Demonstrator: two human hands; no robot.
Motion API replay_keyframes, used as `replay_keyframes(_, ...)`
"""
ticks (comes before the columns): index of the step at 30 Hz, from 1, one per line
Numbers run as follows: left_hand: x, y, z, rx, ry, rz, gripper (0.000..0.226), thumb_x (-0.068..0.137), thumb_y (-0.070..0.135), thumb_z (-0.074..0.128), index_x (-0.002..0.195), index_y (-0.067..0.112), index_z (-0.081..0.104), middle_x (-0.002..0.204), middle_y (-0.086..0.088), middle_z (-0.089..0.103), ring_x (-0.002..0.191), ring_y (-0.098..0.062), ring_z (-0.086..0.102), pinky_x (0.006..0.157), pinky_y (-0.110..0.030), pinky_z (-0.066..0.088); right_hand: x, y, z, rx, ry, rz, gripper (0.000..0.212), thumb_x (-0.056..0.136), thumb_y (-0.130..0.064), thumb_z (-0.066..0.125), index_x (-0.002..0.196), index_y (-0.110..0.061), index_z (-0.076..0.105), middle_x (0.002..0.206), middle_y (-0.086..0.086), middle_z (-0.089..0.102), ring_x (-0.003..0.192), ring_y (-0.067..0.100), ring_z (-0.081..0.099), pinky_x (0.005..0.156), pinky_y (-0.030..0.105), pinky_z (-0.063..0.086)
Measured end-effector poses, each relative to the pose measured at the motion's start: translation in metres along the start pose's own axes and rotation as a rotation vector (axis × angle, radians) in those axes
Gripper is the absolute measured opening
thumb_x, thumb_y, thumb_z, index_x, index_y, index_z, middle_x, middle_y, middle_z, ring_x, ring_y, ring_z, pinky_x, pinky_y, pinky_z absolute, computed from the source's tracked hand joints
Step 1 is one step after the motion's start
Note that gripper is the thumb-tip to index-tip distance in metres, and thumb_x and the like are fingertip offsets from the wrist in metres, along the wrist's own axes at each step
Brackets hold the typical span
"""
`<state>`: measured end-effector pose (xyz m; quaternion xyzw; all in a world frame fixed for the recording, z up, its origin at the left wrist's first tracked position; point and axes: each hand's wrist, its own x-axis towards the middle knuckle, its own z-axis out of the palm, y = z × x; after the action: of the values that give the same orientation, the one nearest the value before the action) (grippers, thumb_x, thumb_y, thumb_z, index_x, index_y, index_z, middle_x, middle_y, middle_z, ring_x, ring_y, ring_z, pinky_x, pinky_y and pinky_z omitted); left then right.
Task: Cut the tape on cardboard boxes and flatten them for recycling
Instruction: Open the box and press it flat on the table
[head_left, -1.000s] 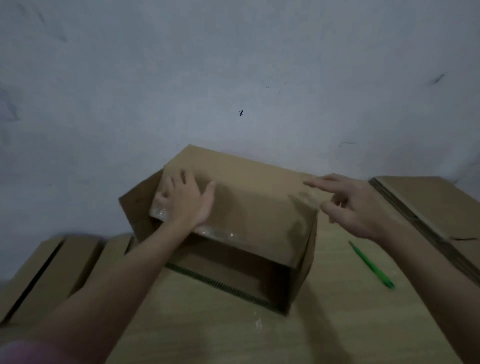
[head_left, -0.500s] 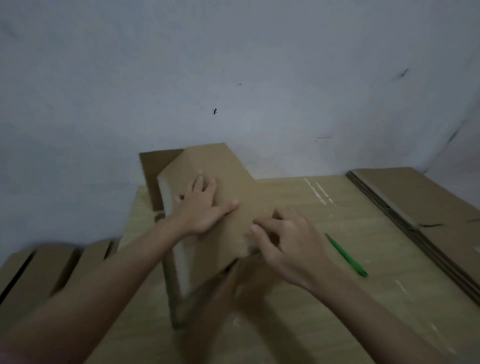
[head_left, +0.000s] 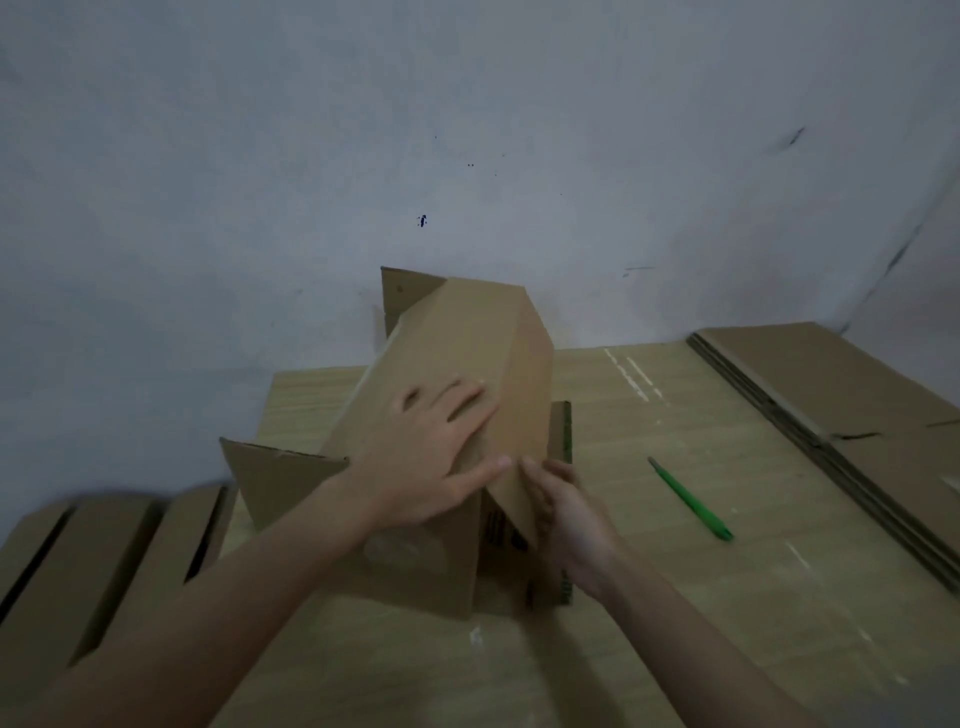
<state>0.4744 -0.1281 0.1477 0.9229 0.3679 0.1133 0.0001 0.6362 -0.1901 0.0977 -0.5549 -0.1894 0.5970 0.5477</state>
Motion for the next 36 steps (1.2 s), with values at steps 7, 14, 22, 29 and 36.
replay_keyframes(7, -0.007, -0.043, 0.000, -0.158, 0.375, 0.153, 0.052, 0.099, 0.049, 0.031, 0.129, 0.015, 0.055, 0.121, -0.008, 0.062, 0.109, -0.023, 0.060, 0.092, -0.034, 0.043, -0.020, -0.062, 0.024, -0.035, 0.004, -0.415, 0.030, 0.089, -0.008, 0.062, 0.119, -0.009, 0.059, 0.107, 0.004, 0.069, 0.094, 0.018, 0.067, 0.073, 0.030, 0.055)
replay_keyframes(14, -0.006, -0.017, 0.014, -0.619, 0.740, 0.262, 0.063, 0.099, 0.018, 0.042, 0.146, 0.041, 0.006, 0.151, -0.010, 0.016, 0.134, -0.045, 0.033, 0.099, -0.040, 0.047, -0.013, -0.080, 0.061, -0.014, -0.223, -0.435, 0.031, 0.100, -0.015, 0.040, 0.129, -0.013, 0.051, 0.123, 0.006, 0.061, 0.105, 0.018, 0.059, 0.090, 0.034, 0.051)
replay_keyframes(22, -0.004, -0.019, 0.011, -0.141, 0.648, 0.252, 0.038, 0.102, 0.011, 0.025, 0.133, 0.012, 0.046, 0.142, -0.025, 0.040, 0.088, -0.025, 0.061, 0.069, -0.022, 0.051, 0.006, -0.039, 0.056, -0.521, -0.224, -0.382, 0.054, 0.091, -0.008, 0.052, 0.140, -0.023, 0.033, 0.123, -0.003, 0.048, 0.097, 0.003, 0.049, 0.067, 0.008, 0.043)
replay_keyframes(29, 0.007, -0.017, -0.003, -0.172, 0.421, 0.062, 0.053, 0.093, 0.014, 0.038, 0.143, 0.027, 0.029, 0.081, -0.020, 0.066, 0.046, -0.024, 0.054, 0.046, -0.024, 0.046, -0.008, -0.032, 0.012, -0.886, -0.242, -0.622, 0.010, 0.087, -0.029, 0.065, 0.078, -0.026, 0.063, 0.082, -0.004, 0.064, 0.079, 0.012, 0.061, 0.070, 0.029, 0.050)
replay_keyframes(36, 0.015, 0.036, 0.011, 0.121, 0.493, 0.233, 0.090, 0.073, 0.002, 0.050, 0.149, 0.028, 0.010, 0.144, -0.021, 0.040, 0.031, -0.019, 0.040, 0.033, -0.022, 0.019, -0.022, -0.050, -0.048, -0.820, -0.316, -0.339, 0.014, 0.086, -0.019, 0.065, 0.075, -0.012, 0.067, 0.071, -0.004, 0.066, 0.071, 0.006, 0.060, 0.067, 0.020, 0.042)
